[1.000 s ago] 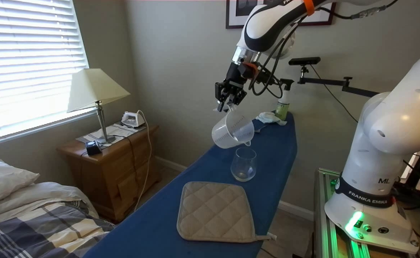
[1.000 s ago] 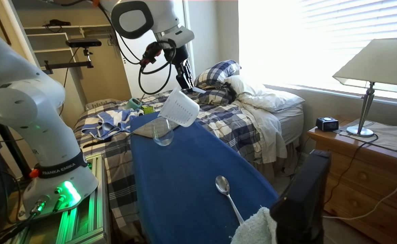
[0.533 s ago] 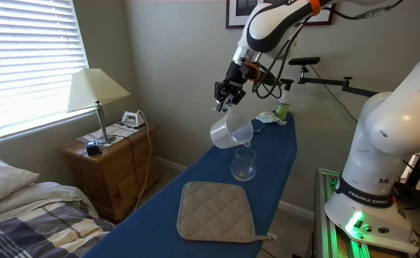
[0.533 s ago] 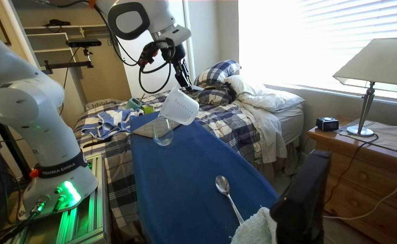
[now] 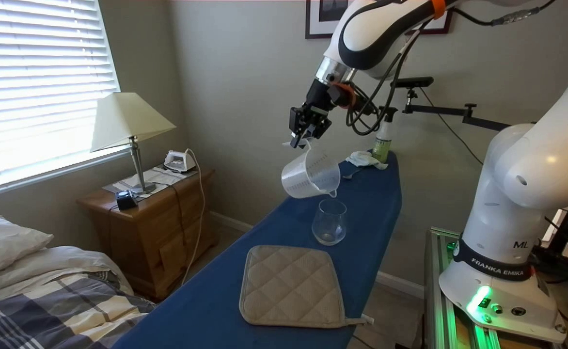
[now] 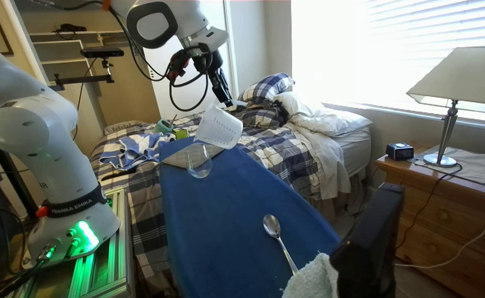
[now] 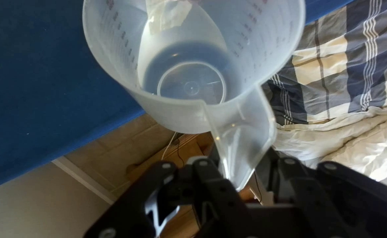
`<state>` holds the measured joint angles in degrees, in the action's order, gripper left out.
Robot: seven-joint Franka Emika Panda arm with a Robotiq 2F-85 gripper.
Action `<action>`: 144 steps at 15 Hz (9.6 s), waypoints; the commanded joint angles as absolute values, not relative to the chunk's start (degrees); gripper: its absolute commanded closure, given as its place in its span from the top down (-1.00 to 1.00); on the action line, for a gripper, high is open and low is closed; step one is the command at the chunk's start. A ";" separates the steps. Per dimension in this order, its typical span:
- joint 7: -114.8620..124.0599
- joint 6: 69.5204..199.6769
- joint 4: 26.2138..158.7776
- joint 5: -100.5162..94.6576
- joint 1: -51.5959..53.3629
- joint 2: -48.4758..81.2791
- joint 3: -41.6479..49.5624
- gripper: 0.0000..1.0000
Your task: Pour the contents from the jar into the cup
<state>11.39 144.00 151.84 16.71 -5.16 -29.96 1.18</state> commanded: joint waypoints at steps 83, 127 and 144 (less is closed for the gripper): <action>-0.87 154.37 157.31 17.16 7.50 -44.30 6.41 -0.83; -1.22 154.33 157.28 17.04 8.48 -45.78 6.37 -0.83; -1.73 154.74 157.30 16.81 8.55 -46.30 6.20 -0.83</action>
